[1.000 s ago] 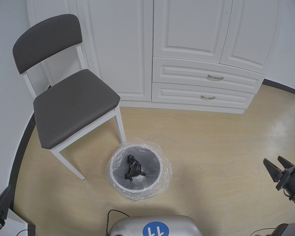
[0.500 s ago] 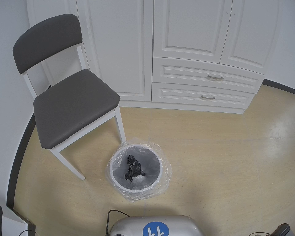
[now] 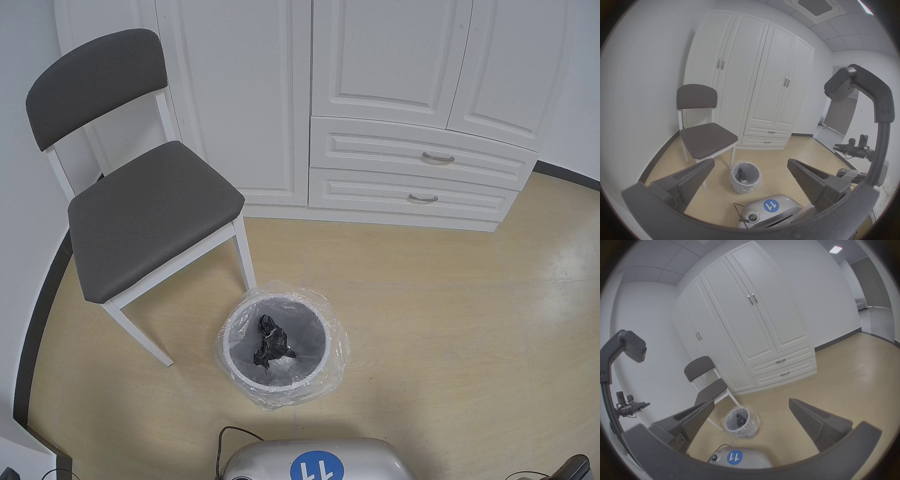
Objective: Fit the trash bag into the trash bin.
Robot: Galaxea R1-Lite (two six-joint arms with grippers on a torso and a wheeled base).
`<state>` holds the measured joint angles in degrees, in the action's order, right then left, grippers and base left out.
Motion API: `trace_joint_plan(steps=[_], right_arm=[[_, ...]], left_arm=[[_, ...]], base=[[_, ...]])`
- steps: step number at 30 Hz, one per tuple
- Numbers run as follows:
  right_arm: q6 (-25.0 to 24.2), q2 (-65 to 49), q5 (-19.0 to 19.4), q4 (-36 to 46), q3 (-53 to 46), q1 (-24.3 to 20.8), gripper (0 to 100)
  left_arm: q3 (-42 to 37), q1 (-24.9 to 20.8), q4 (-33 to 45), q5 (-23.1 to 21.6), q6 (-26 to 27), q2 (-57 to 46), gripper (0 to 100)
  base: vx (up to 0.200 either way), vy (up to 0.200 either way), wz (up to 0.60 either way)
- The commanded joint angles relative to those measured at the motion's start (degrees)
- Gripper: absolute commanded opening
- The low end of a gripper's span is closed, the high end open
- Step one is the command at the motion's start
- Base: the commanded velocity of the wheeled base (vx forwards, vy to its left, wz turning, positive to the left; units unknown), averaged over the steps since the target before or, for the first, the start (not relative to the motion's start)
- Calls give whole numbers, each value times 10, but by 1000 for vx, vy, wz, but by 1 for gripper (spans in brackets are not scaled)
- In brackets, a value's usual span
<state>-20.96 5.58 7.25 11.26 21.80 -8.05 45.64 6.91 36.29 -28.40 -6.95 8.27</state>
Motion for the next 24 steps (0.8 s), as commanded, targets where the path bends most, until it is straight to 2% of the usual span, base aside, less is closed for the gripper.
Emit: trace_joint_plan(steps=[1,5,7,8,10,11,14,15,16,17,20,24], right_arm=[[5,1,11,-2,-29,0,100],[14,1,3,0,-37,0,100],[14,0,-9,-4,-33,20,100],[15,-11,-3,-3,-32,63,100],[15,-16,1,-2,-33,71,100],[17,-56,55,6,-37,83,100],[16,-54,44,2,-39,81,100],[18,-56,43,0,-43,80,100],[18,-56,43,0,-43,80,100],[21,-56,44,-1,-51,80,100],[23,-56,45,-2,-55,80,100],[65,-56,64,-26,-86,80,100]], left_arm=[[-3,35,1,-24,-9,-4,100],[-4,71,0,-51,-7,2,100],[-5,84,0,-66,-8,3,100],[-6,86,0,-68,-8,-1,100],[-6,85,1,-68,-9,-2,100],[-7,79,2,-68,-9,-8,100],[-5,68,7,-68,-9,-18,100],[1,45,14,-68,-10,-22,100],[1,43,15,-68,-10,-22,100],[7,10,23,-64,-10,-24,100],[9,-9,36,-60,-13,-25,100],[-16,-19,37,-56,-15,-26,100]], base=[[0,0,0],[0,0,0],[0,0,0],[0,0,0],[0,0,0],[0,0,0],[0,0,0],[0,0,0],[0,0,0],[0,0,0],[0,0,0],[0,0,0]])
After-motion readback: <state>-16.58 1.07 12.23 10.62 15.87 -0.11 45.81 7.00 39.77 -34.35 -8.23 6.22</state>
